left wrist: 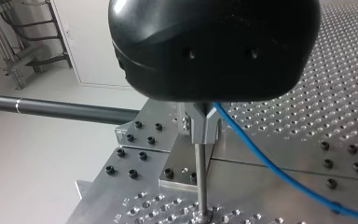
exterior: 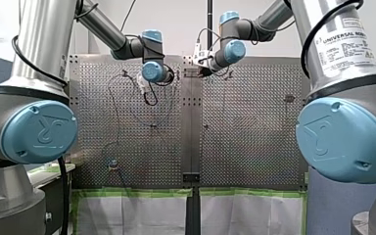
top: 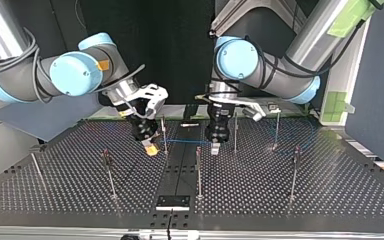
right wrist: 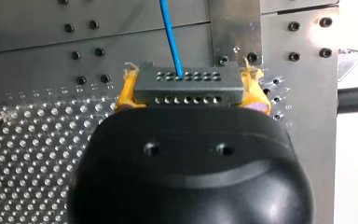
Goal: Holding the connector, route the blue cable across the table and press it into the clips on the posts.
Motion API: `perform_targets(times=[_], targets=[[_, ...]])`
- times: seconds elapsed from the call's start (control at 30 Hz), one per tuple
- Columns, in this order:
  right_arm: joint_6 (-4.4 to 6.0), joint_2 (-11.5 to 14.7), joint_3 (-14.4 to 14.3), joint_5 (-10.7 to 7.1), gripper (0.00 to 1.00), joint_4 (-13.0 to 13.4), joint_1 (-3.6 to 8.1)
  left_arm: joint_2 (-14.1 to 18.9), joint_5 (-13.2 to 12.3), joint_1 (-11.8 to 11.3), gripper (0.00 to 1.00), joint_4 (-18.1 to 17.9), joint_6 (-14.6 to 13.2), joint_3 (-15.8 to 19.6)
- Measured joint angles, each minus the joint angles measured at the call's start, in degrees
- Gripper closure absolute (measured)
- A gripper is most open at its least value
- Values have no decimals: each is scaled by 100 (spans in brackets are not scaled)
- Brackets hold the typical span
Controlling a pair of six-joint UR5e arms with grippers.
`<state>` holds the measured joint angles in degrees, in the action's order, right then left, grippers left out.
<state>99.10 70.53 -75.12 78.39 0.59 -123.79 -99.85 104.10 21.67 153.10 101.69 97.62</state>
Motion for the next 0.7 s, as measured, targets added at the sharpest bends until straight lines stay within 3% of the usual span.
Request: perform_targets(times=[0.33, 0.7], targets=[[81, -87, 145, -135, 100, 3, 201, -32, -305, -233, 100, -131, 17, -33], [110, -113, 252, -194, 100, 4, 346, -386, -582, -383, 100, -205, 51, -334]])
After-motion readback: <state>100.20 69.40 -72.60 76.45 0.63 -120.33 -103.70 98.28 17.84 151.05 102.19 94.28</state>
